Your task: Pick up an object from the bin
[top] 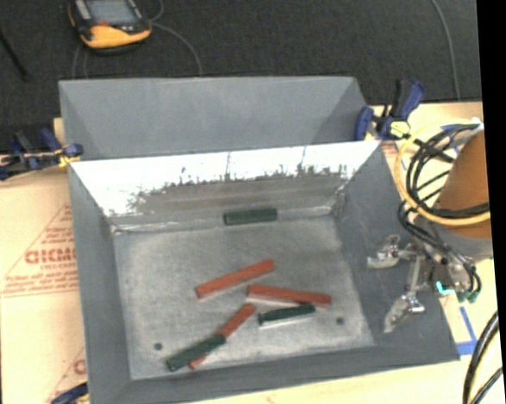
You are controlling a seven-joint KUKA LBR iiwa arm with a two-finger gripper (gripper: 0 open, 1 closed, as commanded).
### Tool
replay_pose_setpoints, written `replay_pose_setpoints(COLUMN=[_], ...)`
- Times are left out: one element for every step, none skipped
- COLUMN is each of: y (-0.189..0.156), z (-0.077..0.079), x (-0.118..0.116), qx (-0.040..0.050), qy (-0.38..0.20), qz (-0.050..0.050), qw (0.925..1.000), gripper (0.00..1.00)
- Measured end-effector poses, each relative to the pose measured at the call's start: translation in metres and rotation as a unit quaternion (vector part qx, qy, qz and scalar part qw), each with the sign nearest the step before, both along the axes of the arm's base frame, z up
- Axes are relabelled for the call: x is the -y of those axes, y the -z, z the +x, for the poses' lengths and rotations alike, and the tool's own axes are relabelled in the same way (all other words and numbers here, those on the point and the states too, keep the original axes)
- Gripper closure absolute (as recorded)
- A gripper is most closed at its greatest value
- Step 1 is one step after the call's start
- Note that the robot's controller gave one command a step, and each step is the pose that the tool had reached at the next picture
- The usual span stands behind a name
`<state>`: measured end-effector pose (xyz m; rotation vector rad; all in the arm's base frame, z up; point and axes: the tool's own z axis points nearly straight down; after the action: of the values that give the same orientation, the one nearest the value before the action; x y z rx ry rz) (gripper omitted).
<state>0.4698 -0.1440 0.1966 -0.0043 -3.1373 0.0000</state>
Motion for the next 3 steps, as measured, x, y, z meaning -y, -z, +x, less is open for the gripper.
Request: replay_pose_setpoints(y=[-0.003, 0.045, 0.118], z=[0.002, 0.013, 0.043], x=[-0.001, -0.013, -0.056], qx=[0.0037, 0.0076, 0.0000], qy=[-0.002, -0.002, -0.059], qz=[-0.001, -0.002, -0.001], qw=[1.0000, 1.0000, 0.9983], gripper=[0.00, 0.00, 1.00])
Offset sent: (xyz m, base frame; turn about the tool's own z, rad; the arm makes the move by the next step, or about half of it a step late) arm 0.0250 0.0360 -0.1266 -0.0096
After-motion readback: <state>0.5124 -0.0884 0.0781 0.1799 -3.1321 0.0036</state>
